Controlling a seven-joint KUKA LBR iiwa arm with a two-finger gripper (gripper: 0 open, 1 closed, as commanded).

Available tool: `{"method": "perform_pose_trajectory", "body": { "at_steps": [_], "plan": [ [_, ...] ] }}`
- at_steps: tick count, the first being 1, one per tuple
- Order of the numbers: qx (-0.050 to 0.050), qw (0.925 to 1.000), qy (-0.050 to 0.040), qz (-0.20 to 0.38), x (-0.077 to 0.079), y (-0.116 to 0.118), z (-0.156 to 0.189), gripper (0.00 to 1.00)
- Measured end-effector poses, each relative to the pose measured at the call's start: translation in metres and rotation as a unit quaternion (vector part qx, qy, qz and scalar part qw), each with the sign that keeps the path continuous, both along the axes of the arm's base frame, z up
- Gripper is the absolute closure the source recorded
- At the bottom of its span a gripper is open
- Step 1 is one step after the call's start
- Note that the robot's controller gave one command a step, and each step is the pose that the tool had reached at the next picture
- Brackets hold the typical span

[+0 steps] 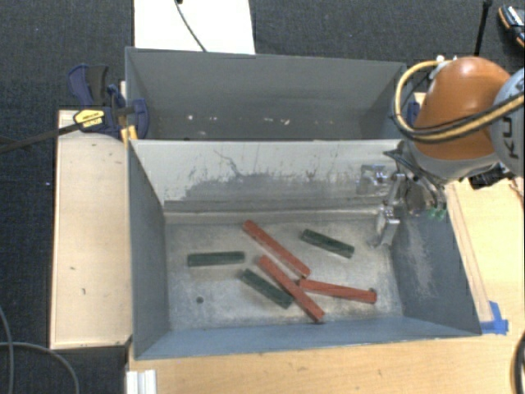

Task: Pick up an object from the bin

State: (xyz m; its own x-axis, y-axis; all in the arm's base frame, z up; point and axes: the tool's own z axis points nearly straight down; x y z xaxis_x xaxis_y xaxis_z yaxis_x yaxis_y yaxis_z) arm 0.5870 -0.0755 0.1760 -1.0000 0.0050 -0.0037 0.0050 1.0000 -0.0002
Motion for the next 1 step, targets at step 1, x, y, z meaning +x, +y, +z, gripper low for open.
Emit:
{"method": "perform_pose_trajectory", "body": {
  "at_steps": [1],
  "plan": [
    [0.000,1.0000,0.0000,0.001,0.0000,0.0001,0.0000,0.00]
  ]
}}
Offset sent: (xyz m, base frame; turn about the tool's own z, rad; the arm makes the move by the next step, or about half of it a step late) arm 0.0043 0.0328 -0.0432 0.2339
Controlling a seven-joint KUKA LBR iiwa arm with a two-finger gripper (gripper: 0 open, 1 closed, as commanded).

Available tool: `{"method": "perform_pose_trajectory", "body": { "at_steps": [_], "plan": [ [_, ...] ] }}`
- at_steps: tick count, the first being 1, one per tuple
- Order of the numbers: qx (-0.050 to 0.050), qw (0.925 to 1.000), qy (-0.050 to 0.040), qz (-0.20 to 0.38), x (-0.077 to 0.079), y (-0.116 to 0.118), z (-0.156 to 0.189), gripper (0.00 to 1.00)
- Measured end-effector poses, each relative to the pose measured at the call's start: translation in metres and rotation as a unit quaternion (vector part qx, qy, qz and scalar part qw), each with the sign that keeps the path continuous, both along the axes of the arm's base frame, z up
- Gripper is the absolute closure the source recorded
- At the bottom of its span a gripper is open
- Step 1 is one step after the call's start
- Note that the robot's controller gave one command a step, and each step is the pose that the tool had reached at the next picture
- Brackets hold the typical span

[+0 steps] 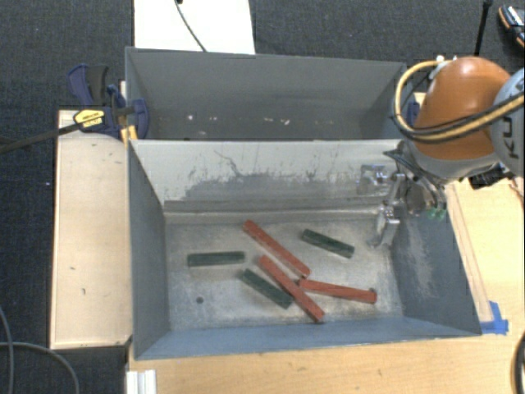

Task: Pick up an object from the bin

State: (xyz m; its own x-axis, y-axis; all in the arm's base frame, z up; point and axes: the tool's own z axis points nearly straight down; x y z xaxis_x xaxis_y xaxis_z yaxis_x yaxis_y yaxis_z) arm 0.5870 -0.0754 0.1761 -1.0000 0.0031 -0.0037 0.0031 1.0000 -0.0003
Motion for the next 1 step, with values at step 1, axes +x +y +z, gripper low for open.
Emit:
{"method": "perform_pose_trajectory", "body": {
  "at_steps": [1],
  "plan": [
    [0.000,0.9956,-0.0006,-0.094,0.0045,0.0245,-0.0324,0.00]
  ]
}}
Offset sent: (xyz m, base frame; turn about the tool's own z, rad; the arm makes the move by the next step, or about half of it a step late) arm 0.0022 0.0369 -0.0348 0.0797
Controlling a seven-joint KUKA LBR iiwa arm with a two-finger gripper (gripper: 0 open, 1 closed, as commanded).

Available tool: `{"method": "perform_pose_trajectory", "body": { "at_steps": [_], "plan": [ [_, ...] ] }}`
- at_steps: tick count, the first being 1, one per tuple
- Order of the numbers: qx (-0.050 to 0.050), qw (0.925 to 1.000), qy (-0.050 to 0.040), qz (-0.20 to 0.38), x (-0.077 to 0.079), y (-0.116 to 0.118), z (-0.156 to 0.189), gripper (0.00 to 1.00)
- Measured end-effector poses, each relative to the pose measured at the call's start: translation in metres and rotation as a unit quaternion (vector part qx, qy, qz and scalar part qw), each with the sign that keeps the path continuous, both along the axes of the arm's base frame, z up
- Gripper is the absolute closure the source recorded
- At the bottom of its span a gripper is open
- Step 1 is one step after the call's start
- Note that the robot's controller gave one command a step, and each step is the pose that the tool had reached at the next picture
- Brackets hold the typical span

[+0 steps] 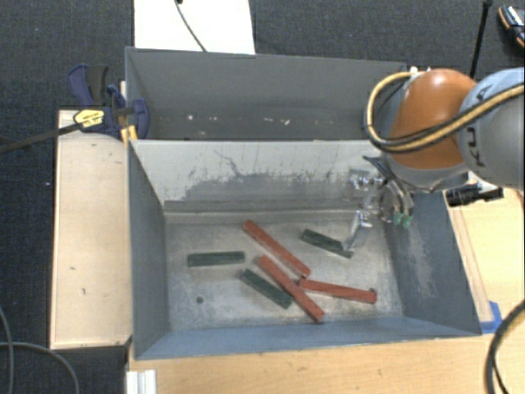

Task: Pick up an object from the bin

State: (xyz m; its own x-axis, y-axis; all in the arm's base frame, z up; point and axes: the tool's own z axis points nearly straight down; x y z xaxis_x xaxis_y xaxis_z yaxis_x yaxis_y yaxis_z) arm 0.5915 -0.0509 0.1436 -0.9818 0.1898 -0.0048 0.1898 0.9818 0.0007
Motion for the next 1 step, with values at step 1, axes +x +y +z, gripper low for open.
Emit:
{"method": "perform_pose_trajectory", "body": {
  "at_steps": [1],
  "plan": [
    [0.000,0.9986,0.0009,0.054,-0.0015,0.0117,-0.0029,0.00]
  ]
}}
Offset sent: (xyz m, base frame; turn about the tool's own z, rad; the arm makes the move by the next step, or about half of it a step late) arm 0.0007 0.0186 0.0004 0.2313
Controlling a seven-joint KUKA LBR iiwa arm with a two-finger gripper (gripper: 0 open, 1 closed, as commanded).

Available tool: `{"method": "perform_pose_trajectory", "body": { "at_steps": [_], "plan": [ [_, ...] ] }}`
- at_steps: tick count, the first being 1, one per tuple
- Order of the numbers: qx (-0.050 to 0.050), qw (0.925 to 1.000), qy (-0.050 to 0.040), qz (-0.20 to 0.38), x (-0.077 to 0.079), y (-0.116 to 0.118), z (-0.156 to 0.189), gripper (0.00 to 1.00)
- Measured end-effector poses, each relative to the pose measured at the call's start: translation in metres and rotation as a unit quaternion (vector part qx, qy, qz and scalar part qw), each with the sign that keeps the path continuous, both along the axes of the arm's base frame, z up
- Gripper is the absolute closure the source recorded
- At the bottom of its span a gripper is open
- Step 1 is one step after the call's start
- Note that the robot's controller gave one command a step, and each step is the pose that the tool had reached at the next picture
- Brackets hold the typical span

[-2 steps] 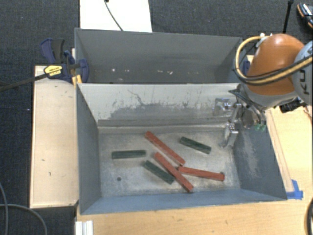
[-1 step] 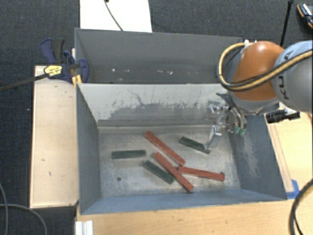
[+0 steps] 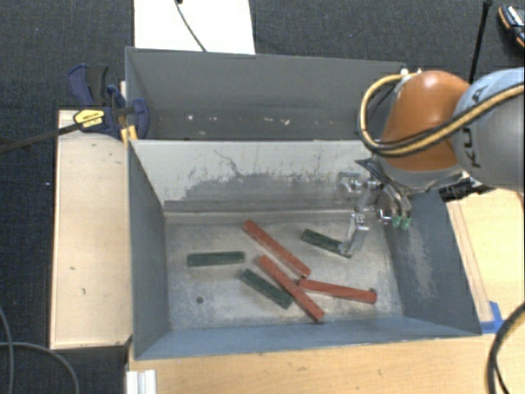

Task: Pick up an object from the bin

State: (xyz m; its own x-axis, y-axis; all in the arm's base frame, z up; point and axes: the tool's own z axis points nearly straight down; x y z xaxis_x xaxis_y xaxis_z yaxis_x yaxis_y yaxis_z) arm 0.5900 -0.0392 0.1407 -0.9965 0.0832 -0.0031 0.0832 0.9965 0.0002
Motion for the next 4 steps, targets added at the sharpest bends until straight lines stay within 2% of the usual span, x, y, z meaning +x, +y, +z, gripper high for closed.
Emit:
{"method": "perform_pose_trajectory", "body": {
  "at_steps": [1,2,3,4],
  "plan": [
    [0.000,0.9887,-0.0013,-0.150,0.002,0.005,0.003,0.00],
    [0.000,0.9976,-0.0007,-0.070,-0.002,0.005,-0.067,0.00],
    [0.001,0.9832,-0.0007,-0.182,0.002,0.001,-0.070,1.00],
    [0.001,0.9830,-0.0012,-0.183,0.002,0.001,-0.070,1.00]
  ]
}}
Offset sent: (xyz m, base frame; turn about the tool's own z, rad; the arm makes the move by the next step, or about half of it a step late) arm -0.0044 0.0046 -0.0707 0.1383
